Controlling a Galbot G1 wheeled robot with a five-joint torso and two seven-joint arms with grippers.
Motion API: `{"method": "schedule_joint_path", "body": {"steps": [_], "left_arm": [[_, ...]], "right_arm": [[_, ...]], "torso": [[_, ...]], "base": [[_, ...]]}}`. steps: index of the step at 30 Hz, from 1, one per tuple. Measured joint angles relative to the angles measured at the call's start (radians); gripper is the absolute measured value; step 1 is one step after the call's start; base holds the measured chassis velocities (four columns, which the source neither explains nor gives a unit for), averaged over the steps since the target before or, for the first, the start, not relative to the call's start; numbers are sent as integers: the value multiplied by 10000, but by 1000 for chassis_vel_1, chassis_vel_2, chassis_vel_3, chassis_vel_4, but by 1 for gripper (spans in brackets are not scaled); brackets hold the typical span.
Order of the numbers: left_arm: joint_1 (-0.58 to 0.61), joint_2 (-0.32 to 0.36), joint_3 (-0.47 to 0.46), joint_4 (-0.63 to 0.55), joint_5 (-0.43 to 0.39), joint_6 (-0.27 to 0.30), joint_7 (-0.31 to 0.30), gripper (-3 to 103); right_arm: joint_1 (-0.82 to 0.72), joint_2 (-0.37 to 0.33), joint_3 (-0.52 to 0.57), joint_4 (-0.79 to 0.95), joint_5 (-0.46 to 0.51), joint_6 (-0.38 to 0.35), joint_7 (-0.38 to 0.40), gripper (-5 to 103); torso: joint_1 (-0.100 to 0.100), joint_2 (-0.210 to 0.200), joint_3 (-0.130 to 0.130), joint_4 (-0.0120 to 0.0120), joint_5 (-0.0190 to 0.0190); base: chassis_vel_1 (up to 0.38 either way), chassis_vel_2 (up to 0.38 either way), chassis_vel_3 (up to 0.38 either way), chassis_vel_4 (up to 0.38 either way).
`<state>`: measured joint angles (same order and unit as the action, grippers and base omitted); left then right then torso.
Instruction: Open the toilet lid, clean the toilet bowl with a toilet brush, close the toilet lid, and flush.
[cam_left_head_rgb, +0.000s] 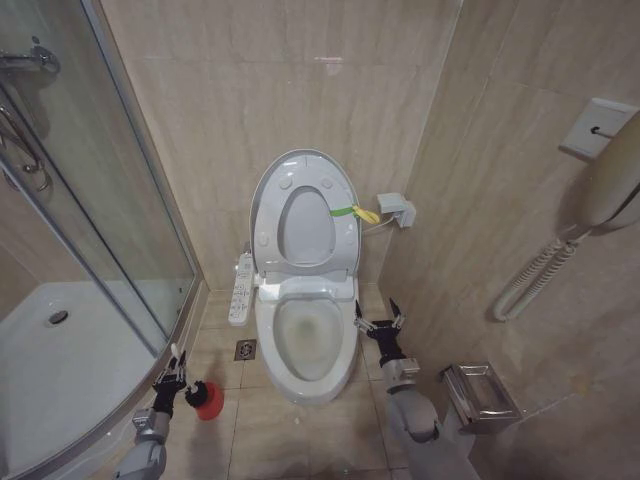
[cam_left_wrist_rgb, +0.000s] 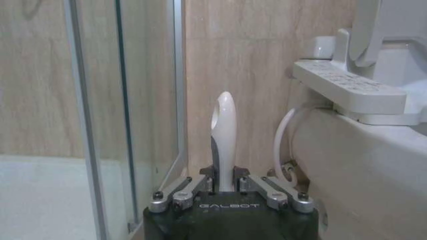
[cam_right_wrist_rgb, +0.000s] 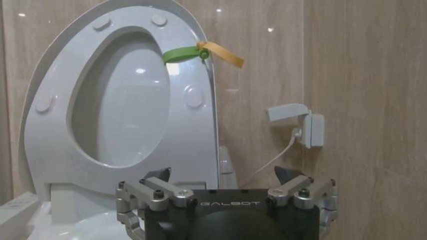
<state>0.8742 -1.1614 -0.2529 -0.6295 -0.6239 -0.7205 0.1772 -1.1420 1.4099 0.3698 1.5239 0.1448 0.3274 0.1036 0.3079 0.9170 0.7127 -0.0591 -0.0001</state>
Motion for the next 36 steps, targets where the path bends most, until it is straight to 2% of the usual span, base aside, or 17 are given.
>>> {"method": "schedule_joint_path", "body": {"steps": [11, 36], "left_arm": [[-461, -136, -16, 727, -93, 3, 602, 18], [-318, -201, 20, 788, 200, 377, 597, 20]], "right_arm": [[0, 0, 0, 0, 0, 0, 0, 100], [0, 0, 0, 0, 0, 0, 0, 100]], "torso": [[0, 0, 0, -1, 1], [0, 0, 0, 0, 1]], "base": [[0, 0, 0, 0], [0, 0, 0, 0]]}}
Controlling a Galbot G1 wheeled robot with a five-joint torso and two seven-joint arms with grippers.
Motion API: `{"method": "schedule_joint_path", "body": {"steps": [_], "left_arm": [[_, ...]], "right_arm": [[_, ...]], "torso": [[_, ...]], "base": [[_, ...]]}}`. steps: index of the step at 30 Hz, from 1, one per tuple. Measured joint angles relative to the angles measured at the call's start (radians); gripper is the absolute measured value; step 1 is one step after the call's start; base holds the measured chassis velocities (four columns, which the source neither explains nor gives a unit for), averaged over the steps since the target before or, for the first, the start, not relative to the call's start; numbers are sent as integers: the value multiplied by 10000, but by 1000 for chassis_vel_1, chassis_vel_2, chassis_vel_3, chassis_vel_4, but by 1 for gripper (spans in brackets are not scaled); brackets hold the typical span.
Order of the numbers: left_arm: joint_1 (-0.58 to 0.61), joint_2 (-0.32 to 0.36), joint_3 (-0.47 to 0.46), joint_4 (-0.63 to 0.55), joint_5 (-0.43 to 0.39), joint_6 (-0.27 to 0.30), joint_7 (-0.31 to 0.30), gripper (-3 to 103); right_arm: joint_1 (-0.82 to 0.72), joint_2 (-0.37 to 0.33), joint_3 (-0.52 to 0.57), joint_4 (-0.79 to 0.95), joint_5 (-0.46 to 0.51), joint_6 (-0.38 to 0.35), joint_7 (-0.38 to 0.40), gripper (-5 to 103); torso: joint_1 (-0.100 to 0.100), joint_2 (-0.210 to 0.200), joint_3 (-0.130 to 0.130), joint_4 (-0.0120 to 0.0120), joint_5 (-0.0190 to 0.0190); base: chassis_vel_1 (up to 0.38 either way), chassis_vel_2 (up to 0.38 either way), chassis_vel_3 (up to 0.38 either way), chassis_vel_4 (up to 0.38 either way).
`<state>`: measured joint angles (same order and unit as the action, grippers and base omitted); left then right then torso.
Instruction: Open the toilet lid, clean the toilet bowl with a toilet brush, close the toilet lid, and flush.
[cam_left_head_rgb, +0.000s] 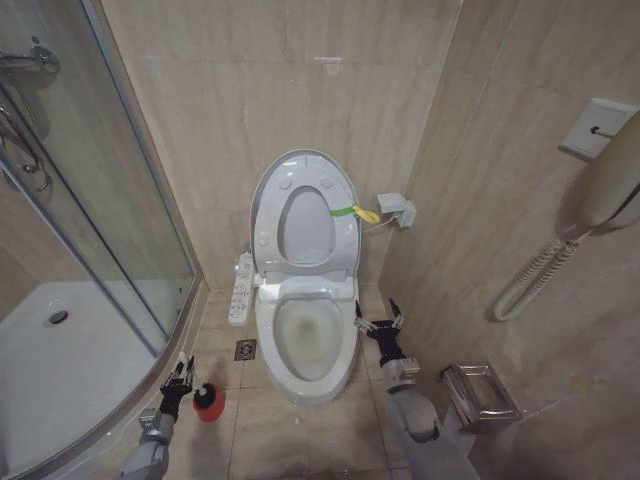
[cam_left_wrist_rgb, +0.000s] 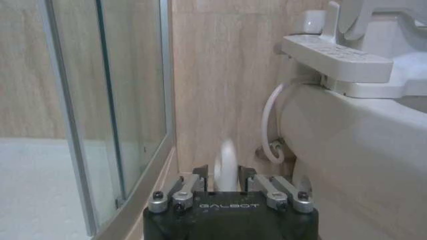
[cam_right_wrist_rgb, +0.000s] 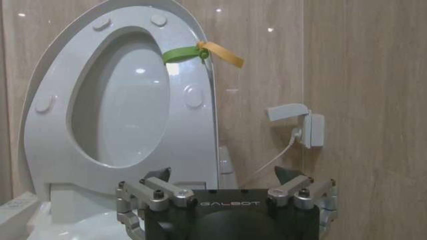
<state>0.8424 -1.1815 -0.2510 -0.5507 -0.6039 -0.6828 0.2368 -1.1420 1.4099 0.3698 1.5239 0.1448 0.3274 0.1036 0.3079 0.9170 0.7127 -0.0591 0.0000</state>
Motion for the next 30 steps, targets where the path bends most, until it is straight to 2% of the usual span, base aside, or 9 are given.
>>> {"method": "schedule_joint_path", "body": {"steps": [2, 3, 10, 11, 17, 18, 25, 26, 30], "left_arm": [[12, 2, 0, -8, 18, 6, -3, 20], [13, 2, 0, -13, 25, 9, -5, 42], [39, 2, 3, -141, 31, 14, -25, 42], [61, 2, 4, -190, 31, 15, -33, 63], [302, 23, 26, -604, 72, 15, -80, 63], [375, 28, 26, -681, 114, 14, -121, 90], [731, 37, -9, -993, 224, 10, -453, 90], [805, 36, -25, -1063, 247, 2, -518, 100], [1081, 29, -70, -1360, 319, -72, -721, 100]], "right_arm": [[0, 0, 0, 0, 0, 0, 0, 100], [0, 0, 0, 0, 0, 0, 0, 100], [0, 0, 0, -1, 0, 0, 0, 100], [0, 0, 0, 0, 0, 0, 0, 100], [0, 0, 0, 0, 0, 0, 0, 100], [0, 0, 0, 0, 0, 0, 0, 100], [0, 0, 0, 0, 0, 0, 0, 100], [0, 0, 0, -1, 0, 0, 0, 100], [0, 0, 0, 0, 0, 0, 0, 100]], "torso": [[0, 0, 0, 0, 0], [0, 0, 0, 0, 0], [0, 0, 0, 0, 0], [0, 0, 0, 0, 0], [0, 0, 0, 0, 0], [0, 0, 0, 0, 0], [0, 0, 0, 0, 0], [0, 0, 0, 0, 0], [0, 0, 0, 0, -1]], "base": [[0, 0, 0, 0], [0, 0, 0, 0], [0, 0, 0, 0], [0, 0, 0, 0], [0, 0, 0, 0], [0, 0, 0, 0], [0, 0, 0, 0], [0, 0, 0, 0], [0, 0, 0, 0]]}}
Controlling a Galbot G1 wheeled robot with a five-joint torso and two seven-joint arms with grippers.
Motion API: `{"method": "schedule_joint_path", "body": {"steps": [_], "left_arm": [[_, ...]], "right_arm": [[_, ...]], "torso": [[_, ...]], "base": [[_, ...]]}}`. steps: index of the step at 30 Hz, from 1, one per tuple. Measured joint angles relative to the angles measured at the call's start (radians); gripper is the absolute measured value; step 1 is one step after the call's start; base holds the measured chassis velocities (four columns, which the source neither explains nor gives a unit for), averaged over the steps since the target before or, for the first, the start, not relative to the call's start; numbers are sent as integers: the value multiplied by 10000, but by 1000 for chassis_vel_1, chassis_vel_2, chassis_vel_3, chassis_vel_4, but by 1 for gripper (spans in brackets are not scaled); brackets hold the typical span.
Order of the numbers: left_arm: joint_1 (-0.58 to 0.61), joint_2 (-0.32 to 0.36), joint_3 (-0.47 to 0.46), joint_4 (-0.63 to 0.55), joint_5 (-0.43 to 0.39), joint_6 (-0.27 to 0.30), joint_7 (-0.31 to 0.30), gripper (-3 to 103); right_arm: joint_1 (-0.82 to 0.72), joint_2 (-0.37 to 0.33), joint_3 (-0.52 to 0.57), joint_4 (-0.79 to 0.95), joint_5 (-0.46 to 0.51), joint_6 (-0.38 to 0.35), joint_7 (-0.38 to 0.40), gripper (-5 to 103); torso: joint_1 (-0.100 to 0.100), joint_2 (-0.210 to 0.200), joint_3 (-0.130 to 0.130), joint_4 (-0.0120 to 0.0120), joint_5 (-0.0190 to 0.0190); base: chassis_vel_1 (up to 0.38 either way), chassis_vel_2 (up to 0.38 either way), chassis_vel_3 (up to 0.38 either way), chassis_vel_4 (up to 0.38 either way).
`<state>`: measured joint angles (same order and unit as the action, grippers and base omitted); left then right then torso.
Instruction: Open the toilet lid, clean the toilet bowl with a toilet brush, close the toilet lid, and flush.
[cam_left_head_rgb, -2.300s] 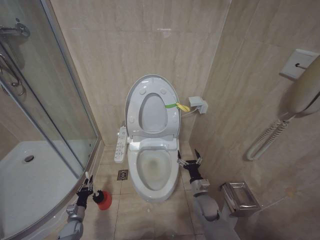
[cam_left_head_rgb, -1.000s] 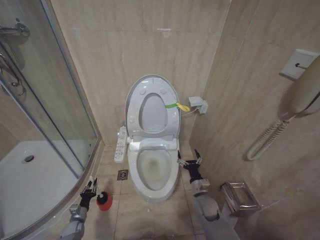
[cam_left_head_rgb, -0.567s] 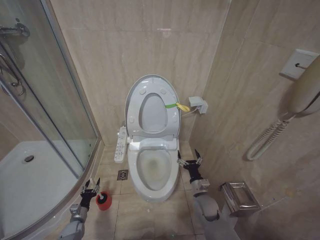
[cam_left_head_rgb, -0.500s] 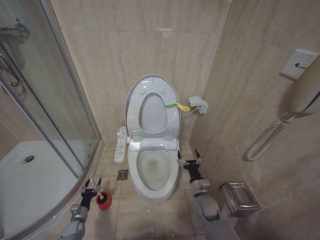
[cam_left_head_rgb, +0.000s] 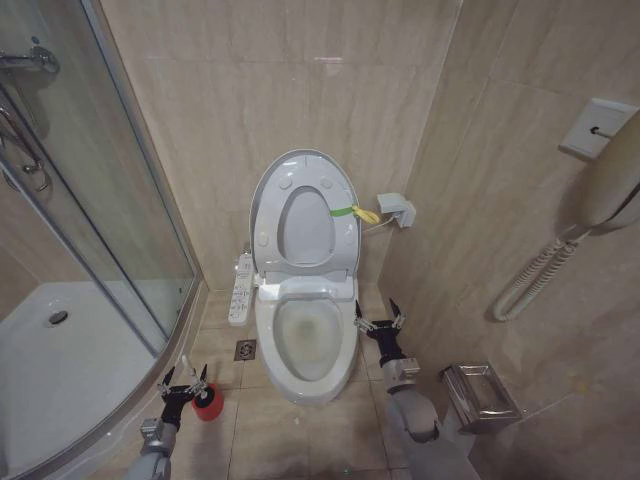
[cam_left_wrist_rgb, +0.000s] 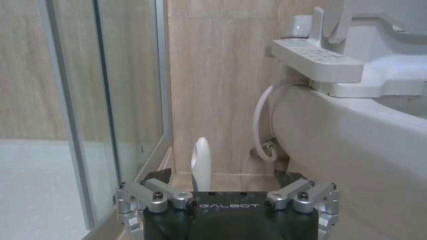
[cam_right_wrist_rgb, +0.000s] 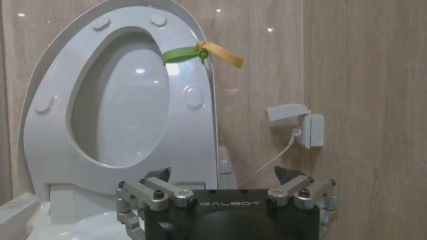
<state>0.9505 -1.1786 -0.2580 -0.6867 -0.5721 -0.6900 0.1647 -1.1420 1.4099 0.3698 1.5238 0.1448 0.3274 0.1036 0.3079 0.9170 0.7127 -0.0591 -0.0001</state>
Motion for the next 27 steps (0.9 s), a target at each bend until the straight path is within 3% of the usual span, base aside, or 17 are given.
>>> {"method": "schedule_joint_path", "body": {"steps": [14, 27], "left_arm": [[1098, 285, -316, -1555, 151, 16, -546, 100], [2295, 909, -953, -4326, 437, 1018, -1266, 100]], "right_arm": [[0, 0, 0, 0, 0, 0, 0, 100], [0, 0, 0, 1, 0, 0, -1, 100]], "torso": [[0, 0, -1, 0, 1], [0, 0, 0, -1, 0]], "base": [[0, 0, 0, 0], [0, 0, 0, 0]]}}
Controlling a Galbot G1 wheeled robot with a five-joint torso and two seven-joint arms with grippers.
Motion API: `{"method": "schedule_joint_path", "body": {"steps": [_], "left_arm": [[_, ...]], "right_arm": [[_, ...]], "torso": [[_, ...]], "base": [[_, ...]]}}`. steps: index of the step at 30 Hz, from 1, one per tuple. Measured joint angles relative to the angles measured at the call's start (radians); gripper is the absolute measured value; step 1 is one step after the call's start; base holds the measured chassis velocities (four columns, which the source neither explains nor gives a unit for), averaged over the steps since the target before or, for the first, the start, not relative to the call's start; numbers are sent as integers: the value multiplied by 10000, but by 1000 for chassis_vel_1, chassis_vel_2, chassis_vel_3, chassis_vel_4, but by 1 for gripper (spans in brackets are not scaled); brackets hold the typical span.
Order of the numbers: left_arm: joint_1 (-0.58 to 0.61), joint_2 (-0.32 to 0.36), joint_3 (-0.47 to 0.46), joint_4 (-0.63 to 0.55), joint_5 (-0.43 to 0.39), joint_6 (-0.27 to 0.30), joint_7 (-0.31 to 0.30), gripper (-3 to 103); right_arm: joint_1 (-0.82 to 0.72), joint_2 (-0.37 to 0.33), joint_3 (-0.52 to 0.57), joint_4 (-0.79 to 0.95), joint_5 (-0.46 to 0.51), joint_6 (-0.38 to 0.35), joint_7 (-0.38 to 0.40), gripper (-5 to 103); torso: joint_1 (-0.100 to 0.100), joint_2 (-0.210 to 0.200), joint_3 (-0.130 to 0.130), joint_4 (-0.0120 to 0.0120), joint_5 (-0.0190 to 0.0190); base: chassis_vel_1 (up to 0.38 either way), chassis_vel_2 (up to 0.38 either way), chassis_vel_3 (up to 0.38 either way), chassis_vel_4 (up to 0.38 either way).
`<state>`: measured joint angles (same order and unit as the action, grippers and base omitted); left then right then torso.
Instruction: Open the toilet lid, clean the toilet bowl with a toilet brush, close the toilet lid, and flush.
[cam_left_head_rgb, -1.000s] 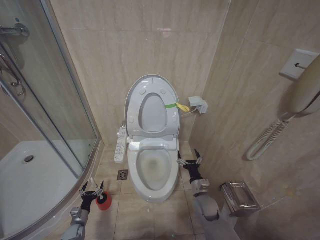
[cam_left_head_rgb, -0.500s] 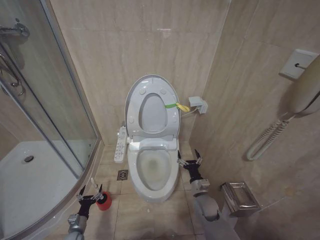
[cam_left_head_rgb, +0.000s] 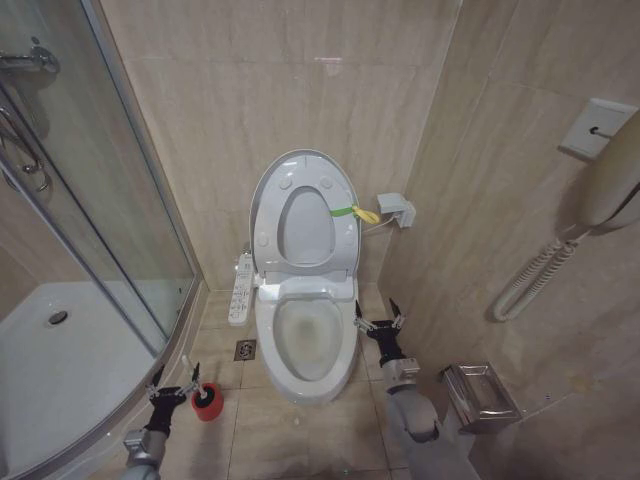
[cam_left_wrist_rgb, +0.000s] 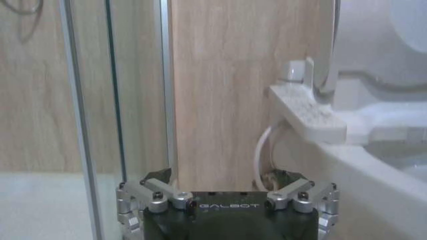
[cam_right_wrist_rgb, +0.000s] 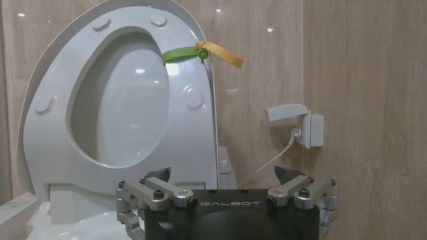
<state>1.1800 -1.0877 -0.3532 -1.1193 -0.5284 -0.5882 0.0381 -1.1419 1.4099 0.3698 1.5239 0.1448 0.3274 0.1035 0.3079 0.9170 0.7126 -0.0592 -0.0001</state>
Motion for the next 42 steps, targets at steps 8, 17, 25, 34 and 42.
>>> {"method": "schedule_joint_path", "body": {"steps": [8, 17, 25, 34, 42], "left_arm": [[482, 221, -713, -1438, 415, 626, -69, 100], [845, 611, -773, -4150, -434, 2269, -726, 100], [966, 866, -579, -5344, -800, 3269, -1284, 100], [1185, 762, -695, -5675, -667, 3400, -1568, 100], [1452, 789, -888, -6053, -671, 3418, -1673, 100]], "right_arm": [[0, 0, 0, -1, 0, 0, 0, 100], [0, 0, 0, 0, 0, 0, 0, 100], [0, 1, 0, 0, 0, 0, 0, 100], [0, 0, 0, 0, 0, 0, 0, 100], [0, 0, 0, 0, 0, 0, 0, 100]], "torso": [[0, 0, 0, 0, 1], [0, 0, 0, 1, 0], [0, 0, 0, 0, 3], [0, 0, 0, 1, 1], [0, 0, 0, 0, 1]], "base": [[0, 0, 0, 0], [0, 0, 0, 0], [0, 0, 0, 0], [0, 0, 0, 0], [0, 0, 0, 0]]}}
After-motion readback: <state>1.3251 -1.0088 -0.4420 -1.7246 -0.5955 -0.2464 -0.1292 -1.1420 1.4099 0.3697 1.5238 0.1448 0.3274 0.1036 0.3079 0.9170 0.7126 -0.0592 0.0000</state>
